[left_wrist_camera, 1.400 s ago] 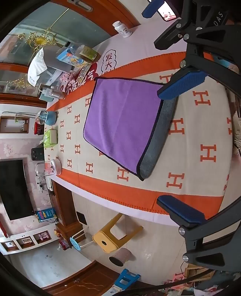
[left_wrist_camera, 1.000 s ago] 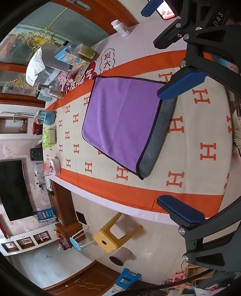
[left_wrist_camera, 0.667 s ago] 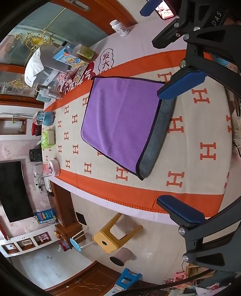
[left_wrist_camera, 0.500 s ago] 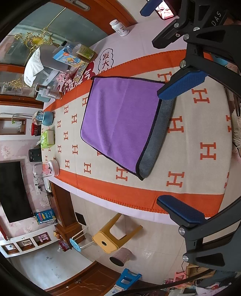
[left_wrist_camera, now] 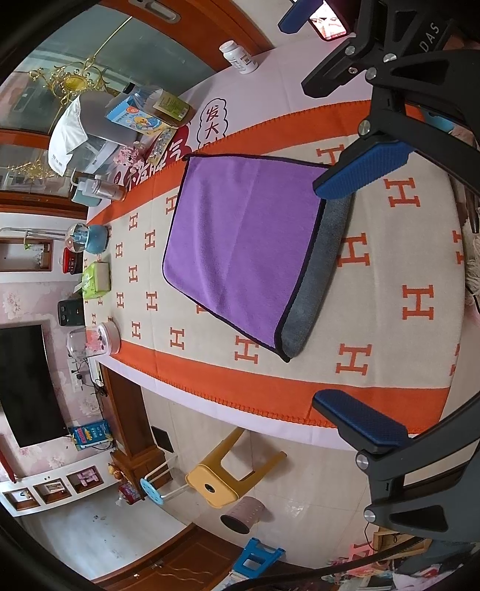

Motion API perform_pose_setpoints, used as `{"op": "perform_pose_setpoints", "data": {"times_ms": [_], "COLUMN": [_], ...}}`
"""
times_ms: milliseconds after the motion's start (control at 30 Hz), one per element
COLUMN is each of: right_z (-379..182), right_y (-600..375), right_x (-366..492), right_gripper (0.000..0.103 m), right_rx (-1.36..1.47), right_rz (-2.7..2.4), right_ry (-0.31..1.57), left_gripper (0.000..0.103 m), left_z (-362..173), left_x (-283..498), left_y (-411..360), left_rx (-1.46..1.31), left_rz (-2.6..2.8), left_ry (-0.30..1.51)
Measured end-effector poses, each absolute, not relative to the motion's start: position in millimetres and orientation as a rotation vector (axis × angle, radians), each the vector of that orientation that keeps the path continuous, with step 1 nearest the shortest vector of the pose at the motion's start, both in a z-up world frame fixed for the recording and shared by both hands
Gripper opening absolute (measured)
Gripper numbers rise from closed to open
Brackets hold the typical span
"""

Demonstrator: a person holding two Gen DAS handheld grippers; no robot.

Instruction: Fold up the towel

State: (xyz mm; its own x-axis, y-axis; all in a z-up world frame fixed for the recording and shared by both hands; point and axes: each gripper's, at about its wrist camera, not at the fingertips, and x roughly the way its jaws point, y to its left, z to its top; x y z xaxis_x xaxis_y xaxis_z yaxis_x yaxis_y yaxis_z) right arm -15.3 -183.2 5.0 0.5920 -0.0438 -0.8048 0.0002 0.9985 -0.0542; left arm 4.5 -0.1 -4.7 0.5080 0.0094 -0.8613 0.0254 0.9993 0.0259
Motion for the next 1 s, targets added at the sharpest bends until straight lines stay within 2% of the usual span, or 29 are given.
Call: {"op": "perform_pose_setpoints", "data": {"times_ms": [1000], "right_z": [-1], "right_y": [-168], "right_x": [-15], "right_gripper": [0.103], "right_rx": [-0.048], "right_rz": [-0.040], "right_ry": [0.941], "left_gripper": [0.102], "left_z": [-12], "left_x": [22], "left_y": [12], "left_rx": [0.060], "left_rz": [-0.027], "left_ry": [1.056]}}
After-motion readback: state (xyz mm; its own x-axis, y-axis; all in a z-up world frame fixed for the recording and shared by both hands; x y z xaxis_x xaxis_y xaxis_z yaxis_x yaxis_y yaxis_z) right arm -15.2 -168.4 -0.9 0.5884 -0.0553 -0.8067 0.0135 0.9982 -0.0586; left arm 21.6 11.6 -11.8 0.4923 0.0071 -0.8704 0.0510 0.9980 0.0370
